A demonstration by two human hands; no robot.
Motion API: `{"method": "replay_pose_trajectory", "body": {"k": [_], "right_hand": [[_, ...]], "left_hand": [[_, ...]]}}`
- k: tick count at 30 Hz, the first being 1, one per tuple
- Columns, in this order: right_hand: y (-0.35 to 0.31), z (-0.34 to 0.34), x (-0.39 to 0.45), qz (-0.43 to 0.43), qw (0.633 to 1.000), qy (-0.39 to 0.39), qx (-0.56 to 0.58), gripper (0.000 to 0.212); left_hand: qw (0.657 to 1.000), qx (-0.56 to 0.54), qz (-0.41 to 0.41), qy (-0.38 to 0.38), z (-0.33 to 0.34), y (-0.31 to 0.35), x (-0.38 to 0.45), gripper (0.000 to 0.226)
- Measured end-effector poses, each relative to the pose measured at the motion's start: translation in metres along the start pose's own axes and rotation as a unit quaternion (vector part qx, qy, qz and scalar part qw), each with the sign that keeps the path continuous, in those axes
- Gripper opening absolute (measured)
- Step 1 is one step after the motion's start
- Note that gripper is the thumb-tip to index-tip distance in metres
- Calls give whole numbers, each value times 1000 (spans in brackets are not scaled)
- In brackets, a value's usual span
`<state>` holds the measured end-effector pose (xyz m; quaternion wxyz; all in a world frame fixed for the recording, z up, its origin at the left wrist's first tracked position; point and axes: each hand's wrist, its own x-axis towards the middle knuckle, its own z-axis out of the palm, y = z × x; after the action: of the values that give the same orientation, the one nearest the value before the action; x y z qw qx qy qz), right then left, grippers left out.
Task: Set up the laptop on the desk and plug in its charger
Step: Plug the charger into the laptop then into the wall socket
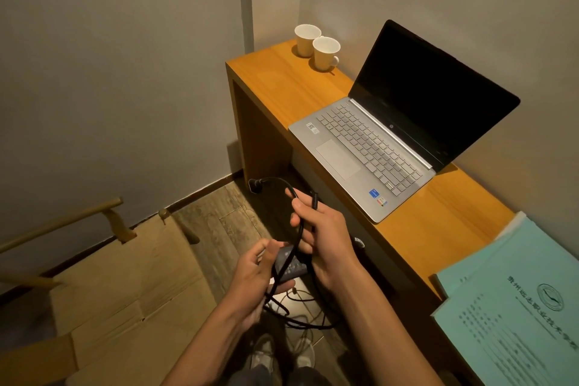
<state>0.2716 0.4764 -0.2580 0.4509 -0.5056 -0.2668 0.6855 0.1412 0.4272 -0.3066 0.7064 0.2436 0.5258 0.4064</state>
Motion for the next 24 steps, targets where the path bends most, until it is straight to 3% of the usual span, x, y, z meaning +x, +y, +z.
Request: {"method": "replay_pose_trajectory", "body": {"k": [3, 7, 10, 13, 19, 21, 24], "right_hand": [[0, -5, -5, -17, 1000, -14, -15, 26], [6, -13, -8, -37, 999, -13, -34, 29], [9, -21, -11, -39, 996, 6, -81, 19], [11, -28, -16, -50, 995, -19, -82, 17], [12, -40, -14, -134, 971, -41, -193, 27], [11, -44, -15, -151, 962, -55, -222, 29], [15, -48, -14, -153, 950, -53, -266, 17]], "left_hand": [[997, -66, -43, 9, -5, 1, 13, 52], [983, -168, -74, 3, -13, 11, 32, 22], [964, -241, -100, -51, -12, 19, 43, 26], [957, -239, -113, -118, -2, 25, 51, 24], [915, -276, -146, -253, 6, 27, 54, 53], [907, -247, -163, -301, 4, 30, 56, 51], [900, -199, -195, -334, -2, 38, 65, 67]]}}
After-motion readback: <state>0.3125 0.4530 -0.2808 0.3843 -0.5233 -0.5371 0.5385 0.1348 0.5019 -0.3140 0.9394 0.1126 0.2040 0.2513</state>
